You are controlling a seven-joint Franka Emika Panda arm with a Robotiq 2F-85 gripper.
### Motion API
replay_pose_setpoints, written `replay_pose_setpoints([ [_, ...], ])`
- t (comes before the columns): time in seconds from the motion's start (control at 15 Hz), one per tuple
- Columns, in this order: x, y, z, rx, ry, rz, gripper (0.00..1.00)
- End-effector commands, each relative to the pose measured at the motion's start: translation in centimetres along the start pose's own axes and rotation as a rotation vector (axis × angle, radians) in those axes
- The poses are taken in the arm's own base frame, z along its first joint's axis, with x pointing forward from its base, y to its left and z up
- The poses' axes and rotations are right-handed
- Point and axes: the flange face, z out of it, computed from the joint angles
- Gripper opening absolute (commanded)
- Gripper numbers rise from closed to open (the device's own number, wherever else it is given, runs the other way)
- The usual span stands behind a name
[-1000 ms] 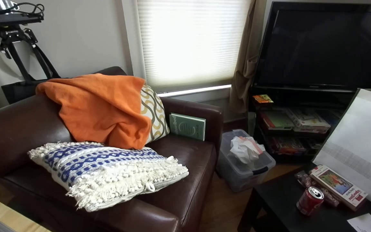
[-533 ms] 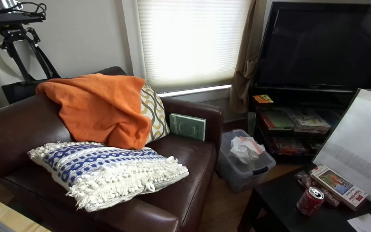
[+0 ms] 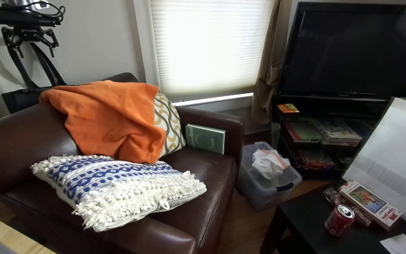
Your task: Pick up the orange towel and cover it the top of the sofa back support
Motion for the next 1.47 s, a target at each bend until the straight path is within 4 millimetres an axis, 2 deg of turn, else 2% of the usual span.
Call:
replay_pose_setpoints([
  [0.0,-5.8,1.7,-0.1,-0.034,-0.021,0.133,1.00],
  [0.27,-13.1,5.3,0.6,-0.141,-0.135,0.291,1.00],
  [0.47,-19.3,7.7,2.0,-0.128,-0.185,0.414,1.00],
  [0.67,-25.4,10.2,2.3,-0.155,-0.139,0.519,1.00],
  [0.73,-21.4,10.3,2.9,-0.139,-0.179,0.452,1.00],
  [0.87,-24.3,11.3,3.0,-0.152,-0.161,0.495,1.00],
  [0.93,-24.9,11.3,2.9,-0.155,-0.159,0.501,1.00],
  [1.07,-24.8,11.6,3.1,-0.170,-0.139,0.481,1.00],
  [1.2,-26.2,13.6,3.1,-0.253,-0.149,0.403,1.00],
  [1.4,-29.1,16.7,4.7,-0.249,-0.182,0.349,1.00],
])
